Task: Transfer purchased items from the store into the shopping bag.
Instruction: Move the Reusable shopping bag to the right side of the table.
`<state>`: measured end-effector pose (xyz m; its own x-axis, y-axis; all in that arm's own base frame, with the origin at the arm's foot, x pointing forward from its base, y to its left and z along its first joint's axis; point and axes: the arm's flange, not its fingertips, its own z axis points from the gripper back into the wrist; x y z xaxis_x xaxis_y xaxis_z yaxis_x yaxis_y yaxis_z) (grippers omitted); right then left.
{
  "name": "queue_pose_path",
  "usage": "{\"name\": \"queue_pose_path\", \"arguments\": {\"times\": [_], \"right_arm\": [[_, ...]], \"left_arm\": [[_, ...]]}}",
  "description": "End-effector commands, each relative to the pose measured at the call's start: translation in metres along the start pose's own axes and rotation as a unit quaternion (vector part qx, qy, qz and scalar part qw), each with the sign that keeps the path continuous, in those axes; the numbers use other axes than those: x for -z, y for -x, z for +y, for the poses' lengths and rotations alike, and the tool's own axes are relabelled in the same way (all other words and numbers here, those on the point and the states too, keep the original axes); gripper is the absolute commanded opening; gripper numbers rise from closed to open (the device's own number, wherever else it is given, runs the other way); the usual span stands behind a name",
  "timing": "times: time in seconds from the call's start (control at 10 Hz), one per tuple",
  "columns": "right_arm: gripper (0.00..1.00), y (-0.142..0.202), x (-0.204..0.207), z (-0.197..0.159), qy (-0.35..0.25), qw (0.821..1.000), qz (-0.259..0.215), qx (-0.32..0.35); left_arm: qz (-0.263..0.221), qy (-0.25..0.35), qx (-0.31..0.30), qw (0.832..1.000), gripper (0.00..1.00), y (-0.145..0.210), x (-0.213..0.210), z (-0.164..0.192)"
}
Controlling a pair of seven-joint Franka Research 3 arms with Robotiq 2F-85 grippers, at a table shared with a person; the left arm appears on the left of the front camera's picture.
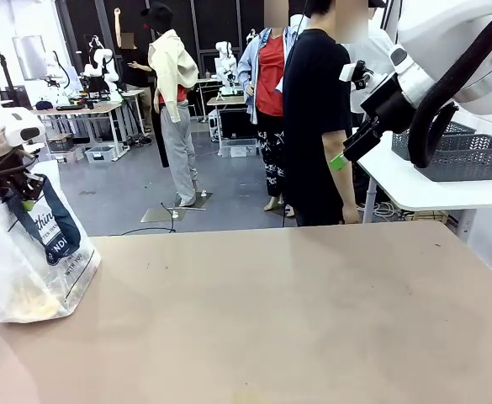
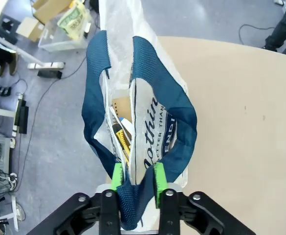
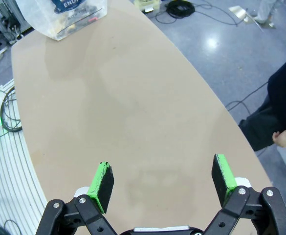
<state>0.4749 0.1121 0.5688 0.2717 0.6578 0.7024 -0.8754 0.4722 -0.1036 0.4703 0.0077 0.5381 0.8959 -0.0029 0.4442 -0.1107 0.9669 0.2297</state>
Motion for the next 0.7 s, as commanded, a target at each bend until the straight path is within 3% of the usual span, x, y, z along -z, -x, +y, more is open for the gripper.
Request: {"name": "queue_pose_path", "arguments": {"times": [0.0,0.6], "right_arm": [[1.0,0.0,0.0,0.0,0.003,1.0,0.006,-0.006],[1.0,0.0,0.0,0.0,0.003,1.0,0.006,-0.006]], "left_arm": [[0.005,0.008,0.005,1.0,0.97,0.001,-0.009,-0.002],[-0.026,0.0,0.011,1.0,1.0,-0.01,-0.059,-0.006]]}}
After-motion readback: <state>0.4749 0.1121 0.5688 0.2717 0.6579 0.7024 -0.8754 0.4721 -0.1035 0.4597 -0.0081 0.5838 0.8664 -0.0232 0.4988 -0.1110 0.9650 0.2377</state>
